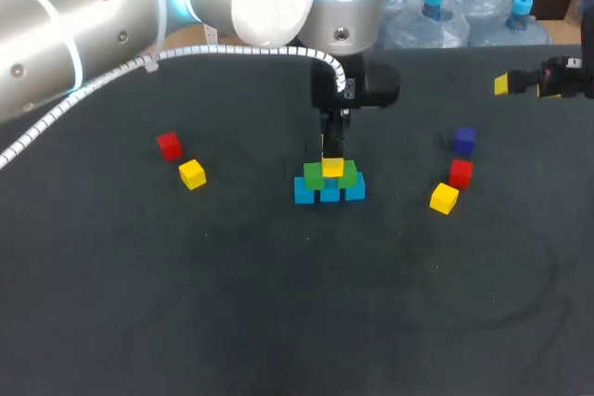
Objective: Place the blue cubes, place green cubes on the blue cubes, place the yellow cubes on the green cubes, then place the red cubes on the yellow cubes, and place purple cube on the red cubes.
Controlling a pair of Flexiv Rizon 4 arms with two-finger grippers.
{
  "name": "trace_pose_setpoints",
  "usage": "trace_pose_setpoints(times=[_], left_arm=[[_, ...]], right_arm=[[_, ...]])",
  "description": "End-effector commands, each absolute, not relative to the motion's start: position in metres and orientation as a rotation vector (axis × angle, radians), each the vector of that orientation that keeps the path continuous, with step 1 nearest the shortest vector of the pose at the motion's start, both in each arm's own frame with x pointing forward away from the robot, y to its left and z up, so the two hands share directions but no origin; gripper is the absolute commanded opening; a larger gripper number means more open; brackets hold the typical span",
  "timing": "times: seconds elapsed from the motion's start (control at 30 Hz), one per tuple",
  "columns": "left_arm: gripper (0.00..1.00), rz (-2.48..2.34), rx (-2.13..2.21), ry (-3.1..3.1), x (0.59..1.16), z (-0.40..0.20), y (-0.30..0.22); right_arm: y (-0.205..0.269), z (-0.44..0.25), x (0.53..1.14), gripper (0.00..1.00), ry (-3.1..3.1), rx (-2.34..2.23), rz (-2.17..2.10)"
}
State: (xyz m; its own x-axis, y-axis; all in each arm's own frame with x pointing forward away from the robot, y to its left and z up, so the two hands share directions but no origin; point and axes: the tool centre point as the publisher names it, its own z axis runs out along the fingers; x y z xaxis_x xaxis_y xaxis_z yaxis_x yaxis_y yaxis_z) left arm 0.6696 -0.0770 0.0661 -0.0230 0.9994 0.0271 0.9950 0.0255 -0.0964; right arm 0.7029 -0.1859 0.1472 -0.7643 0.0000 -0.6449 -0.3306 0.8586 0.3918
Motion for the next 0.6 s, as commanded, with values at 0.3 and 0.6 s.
trace_pose_setpoints(times=[0.3, 0.6], left_arm=[[0.22, 0.072, -2.128, -2.194, 0.6704, 0.0652, -0.0745], [0.35, 0.07, -2.132, -2.192, 0.6712, 0.0653, -0.0738]], right_arm=[[-0.1857, 0.1481, 0.7018, 1.0, 2.369, -0.236, 0.647], [-0.1857, 0.1481, 0.7018, 1.0, 2.369, -0.236, 0.647]])
